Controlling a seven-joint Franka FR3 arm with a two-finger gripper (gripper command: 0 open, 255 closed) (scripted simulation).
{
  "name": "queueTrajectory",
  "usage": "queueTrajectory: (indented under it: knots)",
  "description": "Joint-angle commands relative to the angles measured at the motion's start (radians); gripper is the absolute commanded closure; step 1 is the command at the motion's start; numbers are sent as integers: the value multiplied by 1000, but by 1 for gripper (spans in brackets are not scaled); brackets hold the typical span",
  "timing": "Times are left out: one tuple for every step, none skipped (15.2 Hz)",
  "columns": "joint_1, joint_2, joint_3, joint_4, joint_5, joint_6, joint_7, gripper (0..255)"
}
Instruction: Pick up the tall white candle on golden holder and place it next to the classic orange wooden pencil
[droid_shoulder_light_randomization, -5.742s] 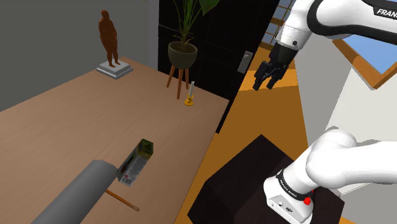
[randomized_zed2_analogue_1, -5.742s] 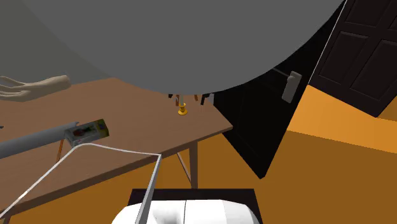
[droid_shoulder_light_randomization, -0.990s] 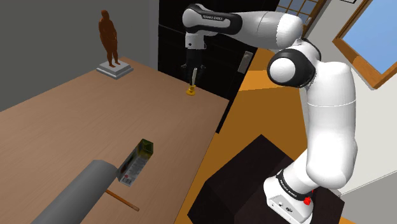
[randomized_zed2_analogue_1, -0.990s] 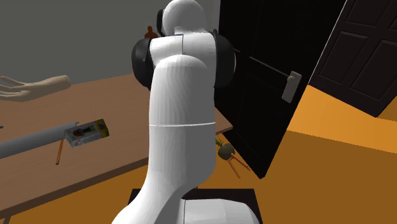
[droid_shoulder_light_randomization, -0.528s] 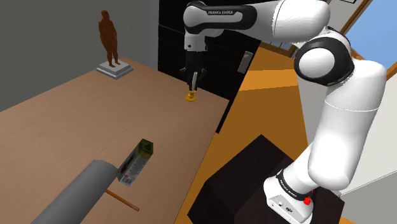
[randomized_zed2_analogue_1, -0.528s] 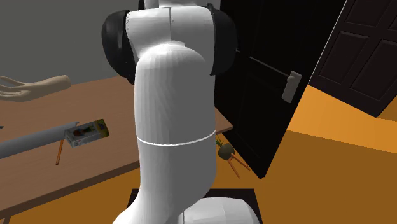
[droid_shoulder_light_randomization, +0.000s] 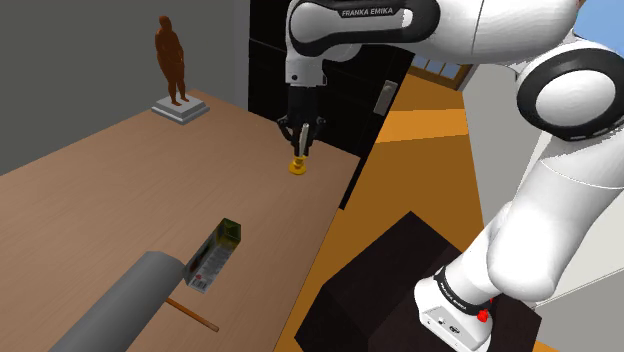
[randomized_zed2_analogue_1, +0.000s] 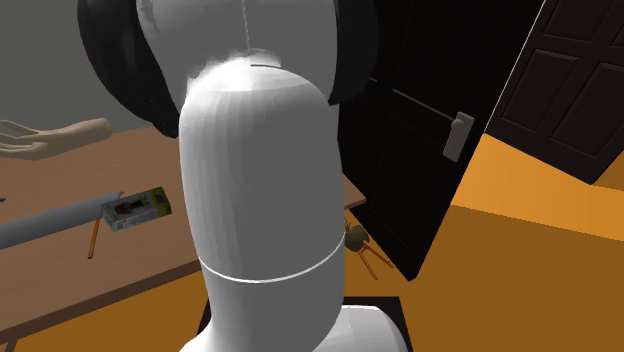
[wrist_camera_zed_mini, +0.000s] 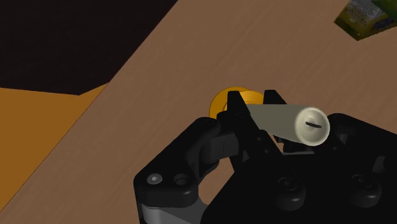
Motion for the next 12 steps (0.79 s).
queueTrajectory:
  knots:
    - [22, -49, 17, -51, 14, 11, 37, 255]
    - [32, -71, 25, -72, 21, 15, 53, 255]
    - [43, -91, 34, -92, 27, 20, 70, 255]
    - [53, -111, 42, -111, 35, 24, 88, 255]
    - [63, -130, 51, -128, 42, 27, 105, 255]
    - [73, -149, 61, -145, 50, 31, 123, 255]
    - [84, -166, 70, -160, 57, 34, 141, 255]
    - [94, -183, 80, -173, 65, 37, 159, 255]
    - [105, -199, 90, -186, 73, 40, 178, 255]
    - [115, -214, 100, -198, 82, 42, 197, 255]
    - [125, -229, 110, -208, 90, 45, 216, 255]
    - [136, -242, 121, -217, 98, 47, 236, 255]
